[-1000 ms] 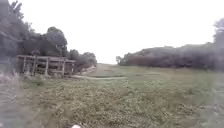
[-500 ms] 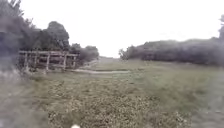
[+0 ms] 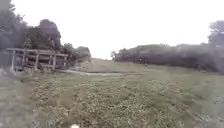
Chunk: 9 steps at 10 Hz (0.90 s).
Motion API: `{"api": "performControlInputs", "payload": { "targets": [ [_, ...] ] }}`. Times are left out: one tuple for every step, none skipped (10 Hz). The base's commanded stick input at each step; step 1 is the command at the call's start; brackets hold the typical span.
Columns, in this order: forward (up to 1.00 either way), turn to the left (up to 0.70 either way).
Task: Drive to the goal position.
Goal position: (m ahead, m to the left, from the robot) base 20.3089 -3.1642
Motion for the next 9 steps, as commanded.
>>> {"api": "performControlInputs", "payload": {
  "targets": [
    [0.50,0.00],
    [0.50,0.00],
    [0.50,0.00],
    [0.50,0.00],
    [0.50,0.00],
    [0.50,0.00],
    [0.50,0.00],
    [0.50,0.00],
    [0.50,0.00]
  ]
}}
